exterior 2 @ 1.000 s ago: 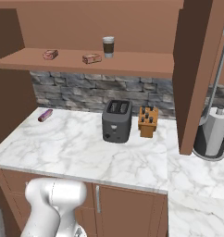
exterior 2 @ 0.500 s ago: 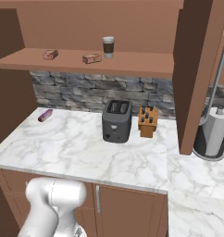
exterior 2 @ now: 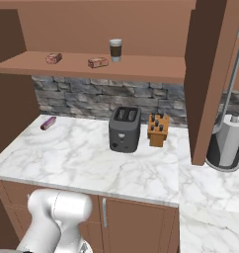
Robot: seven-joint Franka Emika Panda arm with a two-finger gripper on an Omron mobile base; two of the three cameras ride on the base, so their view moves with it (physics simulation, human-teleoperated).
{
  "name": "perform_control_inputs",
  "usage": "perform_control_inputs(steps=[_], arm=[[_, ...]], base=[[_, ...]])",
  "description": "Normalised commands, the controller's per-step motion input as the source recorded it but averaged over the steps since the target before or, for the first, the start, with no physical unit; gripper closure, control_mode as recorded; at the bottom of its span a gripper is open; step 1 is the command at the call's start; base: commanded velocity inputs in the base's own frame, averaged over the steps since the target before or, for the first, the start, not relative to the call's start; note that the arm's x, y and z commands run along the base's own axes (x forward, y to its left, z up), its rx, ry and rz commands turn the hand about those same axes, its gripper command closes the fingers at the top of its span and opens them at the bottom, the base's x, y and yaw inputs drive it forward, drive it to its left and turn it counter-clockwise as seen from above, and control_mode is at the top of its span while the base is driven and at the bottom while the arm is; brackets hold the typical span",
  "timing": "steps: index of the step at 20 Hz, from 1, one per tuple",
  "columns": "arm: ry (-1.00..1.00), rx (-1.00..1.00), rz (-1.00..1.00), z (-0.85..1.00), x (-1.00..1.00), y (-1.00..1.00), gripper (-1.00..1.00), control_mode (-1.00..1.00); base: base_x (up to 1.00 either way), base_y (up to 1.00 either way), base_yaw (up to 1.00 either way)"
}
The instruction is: Pick the bar soap and bar soap from the cabinet and place them on the counter.
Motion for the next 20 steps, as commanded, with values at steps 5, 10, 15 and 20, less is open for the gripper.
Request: perform_control_inputs(steps=[5,10,15,20], arm=[[-0.01,-0.12,-0.23,0.06,0.08,-0.55,-1.0,-1.0],[0.0,-0.03,-0.16,0.0,0.19,-0.49,-1.0,-1.0],[0.02,0.07,-0.03,0.0,0.27,-0.24,-1.0,-1.0],[-0.01,0.08,0.0,0.0,0.37,-0.04,-1.0,-1.0]], base=[[0.0,0.0,0.0],[0.0,0.0,0.0],[0.0,0.0,0.0],[0.0,0.0,0.0]])
